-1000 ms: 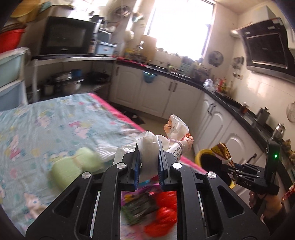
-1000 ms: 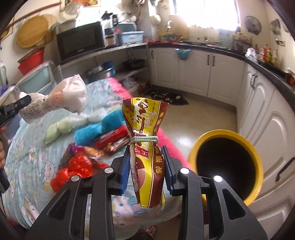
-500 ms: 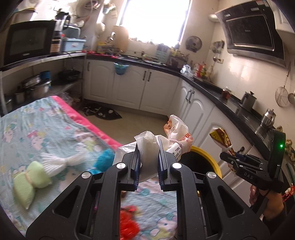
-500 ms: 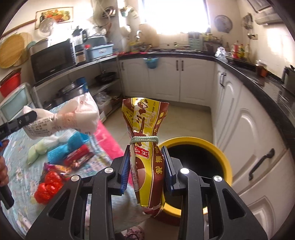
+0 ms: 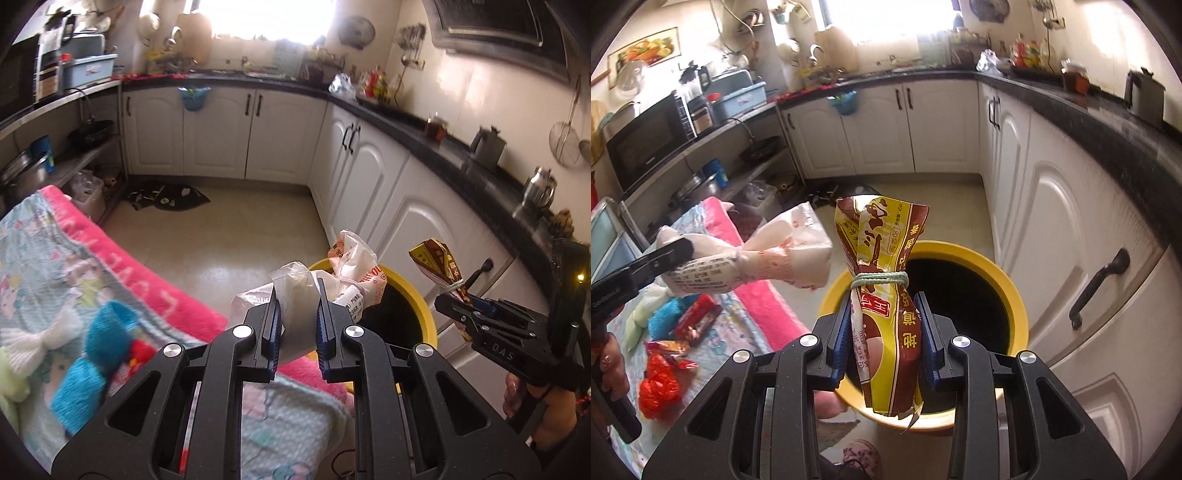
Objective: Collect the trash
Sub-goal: 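Carry both items over the yellow bin and open both tools to drop them, then move both open tools back over the trash on the bed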
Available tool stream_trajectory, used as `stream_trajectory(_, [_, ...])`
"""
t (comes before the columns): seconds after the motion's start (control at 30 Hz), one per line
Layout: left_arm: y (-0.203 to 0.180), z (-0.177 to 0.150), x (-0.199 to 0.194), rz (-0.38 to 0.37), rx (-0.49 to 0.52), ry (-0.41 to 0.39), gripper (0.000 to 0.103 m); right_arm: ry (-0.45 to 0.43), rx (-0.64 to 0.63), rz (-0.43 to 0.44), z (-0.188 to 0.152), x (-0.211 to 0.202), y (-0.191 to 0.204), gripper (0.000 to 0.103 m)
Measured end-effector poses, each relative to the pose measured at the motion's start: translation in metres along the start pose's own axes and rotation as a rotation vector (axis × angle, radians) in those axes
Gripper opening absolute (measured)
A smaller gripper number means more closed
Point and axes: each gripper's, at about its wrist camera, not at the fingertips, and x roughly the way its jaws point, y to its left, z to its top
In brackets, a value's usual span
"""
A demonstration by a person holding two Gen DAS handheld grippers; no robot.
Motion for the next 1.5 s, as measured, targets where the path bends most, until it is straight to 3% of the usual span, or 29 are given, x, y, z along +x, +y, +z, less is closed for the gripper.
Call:
stream_trajectory(0.23, [-0.019,0.002,0.05,-0.003,0.036,0.091,0.012,0.059,0.036,-0.01,-0.005,0.031,-0.021,0.034])
stream_trajectory(0.33, [-0.026,0.002,0.066,-0.01,0.044,0.125,0.017,0.065,0.057,-0.044,-0.008,0.04,-0.033,0.055])
stream_trajectory(0.4, [-0.028,0.0,0.073,-0.014,0.039,0.136,0.034,0.066,0.079,-0.053,-0.01,0.042,-0.041,0.055])
stream_trajectory(0.63, [-0.021,-0.004,0.071,-0.012,0.011,0.133,0.056,0.061,0.096,-0.079,-0.014,0.041,-0.049,0.067])
stream_trajectory(0.7, [-0.017,-0.005,0.065,-0.004,0.001,0.118,0.07,0.056,0.089,-0.089,-0.014,0.04,-0.047,0.069])
stream_trajectory(0.9, [-0.01,-0.006,0.041,0.017,-0.018,0.061,0.091,0.02,0.076,-0.095,-0.009,0.031,-0.036,0.076])
stream_trajectory(1.5, [0.041,-0.014,-0.052,0.117,-0.109,-0.102,0.092,-0.101,-0.036,0.024,0.005,-0.016,0.038,0.084])
